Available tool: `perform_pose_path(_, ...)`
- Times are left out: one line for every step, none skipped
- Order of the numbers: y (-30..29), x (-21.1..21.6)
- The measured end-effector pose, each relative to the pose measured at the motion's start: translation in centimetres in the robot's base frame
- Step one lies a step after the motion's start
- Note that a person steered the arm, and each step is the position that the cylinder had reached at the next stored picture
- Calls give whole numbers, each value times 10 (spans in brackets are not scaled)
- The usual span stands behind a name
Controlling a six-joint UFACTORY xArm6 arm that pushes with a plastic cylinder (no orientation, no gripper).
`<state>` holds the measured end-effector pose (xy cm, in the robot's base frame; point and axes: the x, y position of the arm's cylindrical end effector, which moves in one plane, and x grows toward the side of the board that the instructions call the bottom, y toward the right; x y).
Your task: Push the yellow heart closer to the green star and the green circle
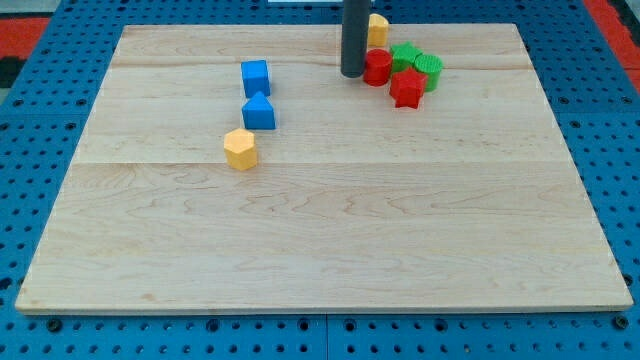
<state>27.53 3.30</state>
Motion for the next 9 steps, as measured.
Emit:
perform_pose_path(-22,-28)
perform_pose_path(-32,-48)
perform_pose_path(-26,-69)
perform_pose_path(-27,-81)
perform_pose_path(-17,-81)
perform_pose_path(7,-83)
perform_pose_path(34,-84)
perform_pose_path(100,-83)
perform_pose_path(159,-83)
